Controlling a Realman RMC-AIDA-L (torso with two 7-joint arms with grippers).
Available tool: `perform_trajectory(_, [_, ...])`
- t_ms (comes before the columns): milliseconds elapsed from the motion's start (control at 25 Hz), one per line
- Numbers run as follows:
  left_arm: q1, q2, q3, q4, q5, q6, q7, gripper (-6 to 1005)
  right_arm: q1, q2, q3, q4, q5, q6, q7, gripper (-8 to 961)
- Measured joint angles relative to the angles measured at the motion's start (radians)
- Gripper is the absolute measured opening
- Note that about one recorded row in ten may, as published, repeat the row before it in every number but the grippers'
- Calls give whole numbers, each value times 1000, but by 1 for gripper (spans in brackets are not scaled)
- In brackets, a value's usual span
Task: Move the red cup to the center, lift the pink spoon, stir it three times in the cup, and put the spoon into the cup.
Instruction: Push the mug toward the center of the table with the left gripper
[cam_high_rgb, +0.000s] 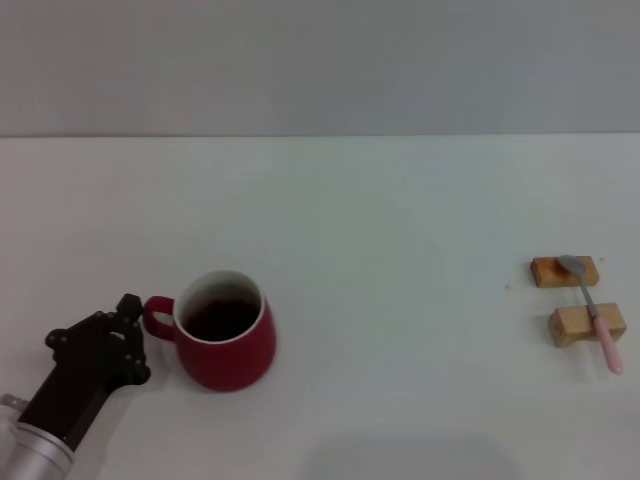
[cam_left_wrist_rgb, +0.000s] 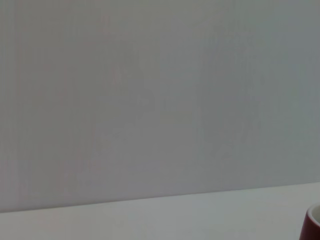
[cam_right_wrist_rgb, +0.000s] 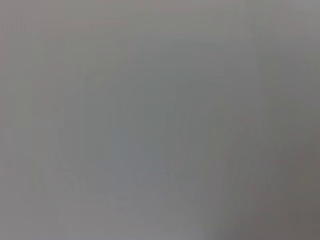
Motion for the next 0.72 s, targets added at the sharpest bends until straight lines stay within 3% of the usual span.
perform_trajectory(720, [-20,-1,72,-42,3,-15,0,1,1,2,-9,0,0,-5,0,577])
